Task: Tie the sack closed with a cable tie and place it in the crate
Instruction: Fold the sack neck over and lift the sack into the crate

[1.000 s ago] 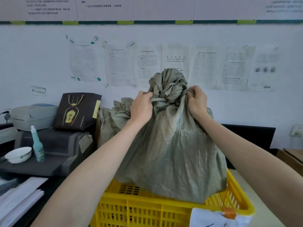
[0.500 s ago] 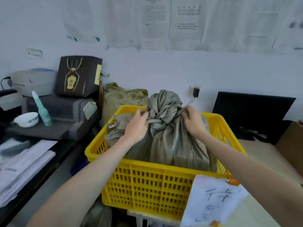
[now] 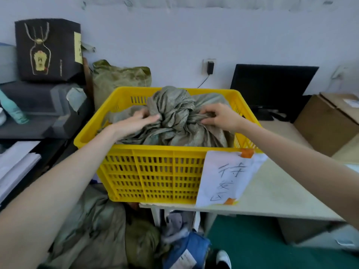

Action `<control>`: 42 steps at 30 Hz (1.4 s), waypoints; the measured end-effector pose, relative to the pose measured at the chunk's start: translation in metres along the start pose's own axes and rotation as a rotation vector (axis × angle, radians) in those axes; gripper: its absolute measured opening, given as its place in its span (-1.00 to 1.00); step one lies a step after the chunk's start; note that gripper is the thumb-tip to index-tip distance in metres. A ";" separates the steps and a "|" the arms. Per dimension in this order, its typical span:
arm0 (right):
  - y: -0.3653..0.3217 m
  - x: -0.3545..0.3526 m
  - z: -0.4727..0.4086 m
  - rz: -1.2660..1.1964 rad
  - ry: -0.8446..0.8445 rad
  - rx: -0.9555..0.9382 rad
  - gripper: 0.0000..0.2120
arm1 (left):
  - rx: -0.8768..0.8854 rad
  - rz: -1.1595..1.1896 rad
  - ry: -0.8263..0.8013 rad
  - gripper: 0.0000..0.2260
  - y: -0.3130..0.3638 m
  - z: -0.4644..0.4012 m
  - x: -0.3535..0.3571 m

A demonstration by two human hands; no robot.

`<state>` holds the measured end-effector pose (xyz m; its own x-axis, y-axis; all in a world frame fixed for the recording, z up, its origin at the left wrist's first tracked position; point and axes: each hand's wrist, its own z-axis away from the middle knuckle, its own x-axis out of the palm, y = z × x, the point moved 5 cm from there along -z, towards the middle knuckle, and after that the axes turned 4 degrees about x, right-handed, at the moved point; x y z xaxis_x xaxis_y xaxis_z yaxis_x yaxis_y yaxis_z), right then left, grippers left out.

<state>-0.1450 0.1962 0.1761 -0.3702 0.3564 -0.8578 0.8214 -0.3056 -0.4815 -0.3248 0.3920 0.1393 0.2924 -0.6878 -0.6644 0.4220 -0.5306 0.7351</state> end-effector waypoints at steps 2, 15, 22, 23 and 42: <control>-0.004 0.000 0.009 -0.012 -0.039 -0.007 -0.79 | 0.007 0.100 0.188 -0.34 0.002 0.003 -0.007; 0.015 -0.041 0.044 -0.268 0.137 0.178 -0.76 | 0.372 0.114 0.299 -0.58 0.061 0.031 0.005; -0.019 -0.025 0.061 -0.381 -0.072 -0.006 -0.64 | 0.517 -0.433 0.052 -0.47 0.066 0.027 0.044; -0.022 -0.018 0.060 -0.286 -0.110 -0.023 -0.69 | 0.475 -0.477 -0.026 -0.53 0.064 0.026 0.047; -0.023 0.023 0.040 -0.067 -0.418 0.114 -0.73 | 0.012 -0.783 -0.006 -0.58 0.018 0.025 0.012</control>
<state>-0.1895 0.1757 0.1601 -0.5838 -0.0021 -0.8119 0.7454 -0.3977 -0.5350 -0.3351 0.3619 0.1480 -0.0916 -0.1140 -0.9893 0.4943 -0.8676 0.0542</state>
